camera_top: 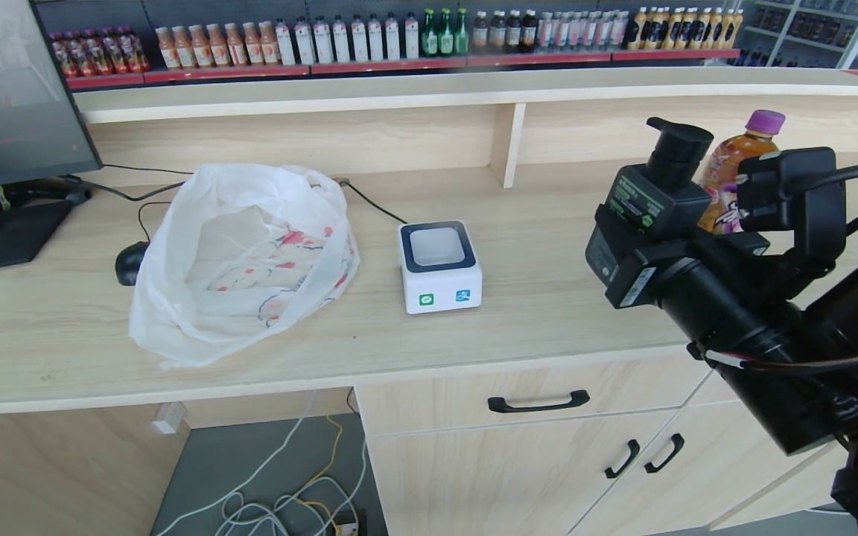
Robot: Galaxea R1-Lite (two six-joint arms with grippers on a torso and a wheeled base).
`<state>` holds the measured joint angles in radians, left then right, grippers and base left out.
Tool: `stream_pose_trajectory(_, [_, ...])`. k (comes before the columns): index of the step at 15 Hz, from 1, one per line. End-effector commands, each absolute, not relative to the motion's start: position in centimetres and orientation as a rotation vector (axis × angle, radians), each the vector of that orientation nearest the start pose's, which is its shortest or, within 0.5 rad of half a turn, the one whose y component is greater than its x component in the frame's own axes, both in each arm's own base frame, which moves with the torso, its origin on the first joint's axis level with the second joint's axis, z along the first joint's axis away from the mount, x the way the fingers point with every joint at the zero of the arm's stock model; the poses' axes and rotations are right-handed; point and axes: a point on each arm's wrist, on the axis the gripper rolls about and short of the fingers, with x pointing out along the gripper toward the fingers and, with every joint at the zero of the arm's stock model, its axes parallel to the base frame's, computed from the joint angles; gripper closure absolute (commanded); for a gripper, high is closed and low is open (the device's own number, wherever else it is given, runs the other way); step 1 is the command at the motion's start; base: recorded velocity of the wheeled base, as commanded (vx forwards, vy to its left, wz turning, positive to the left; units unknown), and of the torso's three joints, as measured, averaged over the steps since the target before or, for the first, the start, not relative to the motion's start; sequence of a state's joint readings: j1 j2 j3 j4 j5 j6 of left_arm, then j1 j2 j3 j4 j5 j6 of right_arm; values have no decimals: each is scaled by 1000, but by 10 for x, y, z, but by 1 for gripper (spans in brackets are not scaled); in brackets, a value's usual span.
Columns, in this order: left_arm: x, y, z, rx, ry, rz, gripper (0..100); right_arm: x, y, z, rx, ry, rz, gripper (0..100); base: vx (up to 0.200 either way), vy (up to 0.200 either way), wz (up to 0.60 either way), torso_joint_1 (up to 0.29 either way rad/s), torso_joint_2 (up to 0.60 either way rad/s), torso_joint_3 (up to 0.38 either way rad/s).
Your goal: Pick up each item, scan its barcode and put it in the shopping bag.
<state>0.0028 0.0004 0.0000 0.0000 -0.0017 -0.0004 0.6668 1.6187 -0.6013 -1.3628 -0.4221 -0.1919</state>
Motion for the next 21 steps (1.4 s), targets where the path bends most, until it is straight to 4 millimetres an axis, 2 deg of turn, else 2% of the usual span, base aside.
stream_pose_trajectory(1, [-23,0,75,-2,0,2,0,212,156,228,-5,-328,212,100,0,0,0,0,0,0])
stream_pose_trajectory(4, [-23,0,75,-3,0,2,0,213,157,234,5,-357,209,100,0,200,0,4,2,6])
stream_pose_trajectory(11, [-23,0,75,0,0,2,0,214,157,232,23,-387,205,100,0,200,0,2,2,1])
stream_pose_trajectory(17, [-23,0,75,0,0,2,0,217,160,224,-37,-367,200,100,0,0,0,0,0,0])
stream_pose_trajectory(21, [-23,0,75,0,0,2,0,221,163,220,-181,-368,178,100,0,0,0,0,0,0])
